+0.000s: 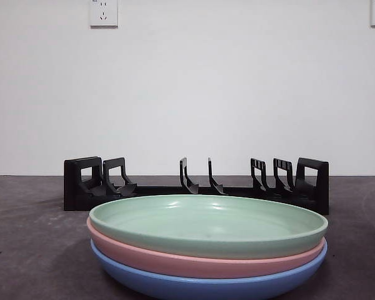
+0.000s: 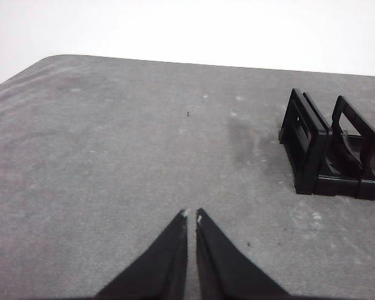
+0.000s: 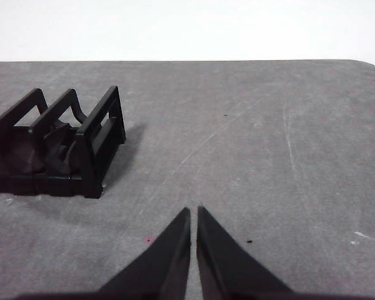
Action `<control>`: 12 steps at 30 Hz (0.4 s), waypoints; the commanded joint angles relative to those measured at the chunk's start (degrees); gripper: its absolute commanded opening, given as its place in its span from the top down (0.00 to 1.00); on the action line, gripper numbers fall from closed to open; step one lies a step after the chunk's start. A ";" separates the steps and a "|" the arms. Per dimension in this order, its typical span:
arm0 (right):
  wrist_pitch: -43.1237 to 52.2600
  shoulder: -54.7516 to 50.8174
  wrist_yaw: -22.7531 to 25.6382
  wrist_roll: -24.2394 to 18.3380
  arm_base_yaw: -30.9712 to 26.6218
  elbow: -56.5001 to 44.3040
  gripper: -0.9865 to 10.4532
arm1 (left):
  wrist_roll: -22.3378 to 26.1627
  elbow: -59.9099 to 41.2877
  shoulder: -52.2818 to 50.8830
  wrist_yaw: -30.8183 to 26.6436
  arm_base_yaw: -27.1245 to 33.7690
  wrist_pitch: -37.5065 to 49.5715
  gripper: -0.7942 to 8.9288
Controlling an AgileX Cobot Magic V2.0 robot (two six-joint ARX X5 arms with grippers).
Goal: Place the plate
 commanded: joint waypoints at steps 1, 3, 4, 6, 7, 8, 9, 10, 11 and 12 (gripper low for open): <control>-0.44 -0.04 0.02 0.15 0.11 -0.28 0.90 | -0.22 -1.14 -0.11 -0.20 0.00 -0.37 0.90; -0.42 -0.04 0.02 0.15 0.11 -0.28 0.90 | -0.22 -1.14 -0.11 -0.20 0.00 -0.37 0.90; -0.42 -0.04 0.02 0.15 0.11 -0.28 0.90 | -0.22 -1.14 -0.11 -0.20 0.00 -0.37 0.90; -0.42 -0.04 0.02 0.15 0.11 -0.28 0.90 | -0.22 -1.14 -0.11 -0.20 -0.02 -0.37 0.90; -0.42 -0.04 0.02 0.15 0.11 -0.28 0.90 | -0.22 -1.14 -0.11 -0.20 -0.02 -0.37 0.90; -0.42 -0.04 0.02 0.15 0.11 -0.28 0.90 | -0.22 -1.14 -0.11 -0.20 -0.07 -0.37 0.90; -0.42 -0.04 0.02 0.15 0.11 -0.28 0.90 | -0.22 -1.14 -0.11 -0.20 -0.26 -0.37 0.90; -0.42 -0.04 0.02 0.15 0.11 -0.28 0.90 | -0.22 -1.14 -0.11 -0.20 -0.52 -0.37 0.90; -0.42 -0.04 0.02 0.15 0.11 -0.28 0.90 | -0.22 -1.14 -0.11 -0.20 -0.77 -0.37 0.90; -0.42 -0.04 0.02 0.15 0.11 -0.28 0.90 | -0.22 -1.14 -0.11 -0.20 -1.09 -0.37 0.90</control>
